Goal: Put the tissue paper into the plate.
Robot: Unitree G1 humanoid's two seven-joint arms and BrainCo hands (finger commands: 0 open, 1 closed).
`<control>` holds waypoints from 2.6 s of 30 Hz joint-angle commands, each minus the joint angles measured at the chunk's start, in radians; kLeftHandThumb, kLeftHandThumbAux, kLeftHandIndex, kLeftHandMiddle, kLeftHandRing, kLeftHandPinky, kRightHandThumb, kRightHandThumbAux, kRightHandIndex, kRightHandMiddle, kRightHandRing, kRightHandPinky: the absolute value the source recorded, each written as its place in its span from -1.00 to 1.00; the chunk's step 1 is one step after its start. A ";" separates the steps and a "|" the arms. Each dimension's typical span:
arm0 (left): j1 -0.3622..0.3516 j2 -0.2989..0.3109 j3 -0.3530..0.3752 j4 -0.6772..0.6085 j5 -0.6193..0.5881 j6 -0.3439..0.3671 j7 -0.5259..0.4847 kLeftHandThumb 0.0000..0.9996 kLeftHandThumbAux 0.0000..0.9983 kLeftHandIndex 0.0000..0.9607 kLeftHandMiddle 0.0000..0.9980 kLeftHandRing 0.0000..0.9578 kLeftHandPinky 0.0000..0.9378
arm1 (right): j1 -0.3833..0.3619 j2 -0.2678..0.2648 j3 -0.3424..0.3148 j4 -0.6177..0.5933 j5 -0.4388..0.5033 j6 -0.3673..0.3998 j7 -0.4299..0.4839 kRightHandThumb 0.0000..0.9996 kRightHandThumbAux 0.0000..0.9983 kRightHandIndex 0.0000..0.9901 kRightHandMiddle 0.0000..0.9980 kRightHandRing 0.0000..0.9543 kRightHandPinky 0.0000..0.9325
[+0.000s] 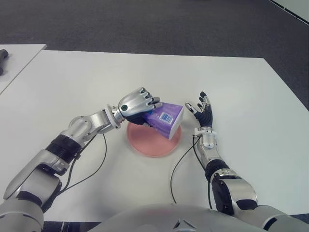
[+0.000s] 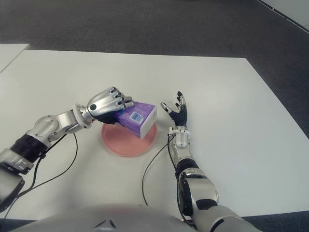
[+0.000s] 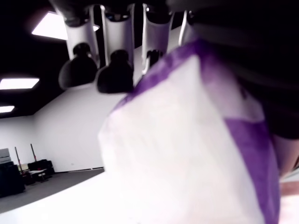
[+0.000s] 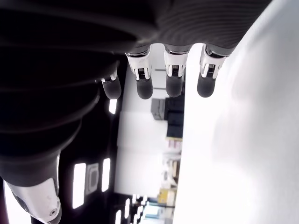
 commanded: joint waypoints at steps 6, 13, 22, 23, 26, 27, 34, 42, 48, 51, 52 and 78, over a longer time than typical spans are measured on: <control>-0.029 -0.009 -0.093 0.062 0.107 0.093 -0.050 0.71 0.33 -0.16 0.09 0.71 0.77 | 0.066 0.012 -0.020 0.051 0.036 0.029 0.051 -0.69 0.36 -0.99 -1.00 -1.00 -0.98; -0.053 -0.010 -0.147 0.101 0.116 0.102 -0.136 0.71 0.33 -0.15 0.11 0.69 0.75 | 0.068 0.010 -0.026 0.061 0.047 0.018 0.076 -0.71 0.37 -0.99 -1.00 -1.00 -0.99; -0.096 0.011 -0.214 0.120 0.143 0.085 -0.202 0.71 0.32 -0.08 0.04 0.66 0.77 | 0.066 0.012 -0.034 0.063 0.054 0.014 0.094 -0.73 0.36 -1.00 -1.00 -1.00 -0.99; -0.097 0.010 -0.218 0.121 0.142 0.088 -0.204 0.71 0.32 -0.08 0.02 0.66 0.78 | 0.066 0.013 -0.035 0.064 0.052 0.013 0.090 -0.73 0.36 -1.00 -1.00 -1.00 -0.98; -0.096 0.012 -0.231 0.114 0.143 0.101 -0.225 0.71 0.32 -0.07 0.00 0.65 0.79 | 0.065 0.013 -0.033 0.066 0.044 0.010 0.077 -0.74 0.36 -1.00 -1.00 -1.00 -0.98; -0.098 0.012 -0.234 0.113 0.141 0.103 -0.231 0.71 0.32 -0.07 -0.01 0.65 0.79 | 0.064 0.013 -0.032 0.067 0.042 0.012 0.076 -0.74 0.35 -1.00 -1.00 -1.00 -0.98; -0.076 0.058 -0.213 0.043 0.106 0.092 -0.263 0.71 0.31 -0.07 -0.01 0.66 0.81 | 0.062 0.012 -0.038 0.071 0.053 0.021 0.097 -0.74 0.35 -1.00 -1.00 -1.00 -0.97; -0.086 0.028 -0.189 0.104 0.002 0.031 -0.225 0.58 0.35 -0.10 0.15 0.56 0.62 | 0.059 0.003 -0.035 0.077 0.052 0.037 0.120 -0.71 0.37 -0.98 -1.00 -1.00 -0.97; -0.124 0.021 -0.183 0.169 -0.099 -0.065 -0.294 -0.36 -0.06 -0.45 -0.28 -0.29 -0.30 | 0.053 -0.005 -0.045 0.091 0.063 0.053 0.145 -0.73 0.38 -0.98 -1.00 -1.00 -0.95; -0.142 0.037 -0.189 0.164 -0.119 -0.089 -0.379 -0.59 -0.30 -0.77 -0.74 -0.76 -0.76 | 0.054 -0.004 -0.045 0.095 0.056 0.052 0.120 -0.74 0.38 -0.98 -1.00 -1.00 -0.94; -0.144 0.040 -0.189 0.161 -0.123 -0.091 -0.397 -0.62 -0.35 -0.82 -0.80 -0.80 -0.81 | 0.053 -0.004 -0.044 0.097 0.053 0.052 0.113 -0.74 0.38 -0.98 -1.00 -1.00 -0.93; -0.030 0.059 -0.015 -0.043 -0.543 -0.065 -0.926 -0.47 -0.75 -1.00 -1.00 -1.00 -1.00 | 0.025 0.011 -0.071 0.127 0.092 0.071 0.130 -0.67 0.41 -0.97 -0.98 -1.00 -0.91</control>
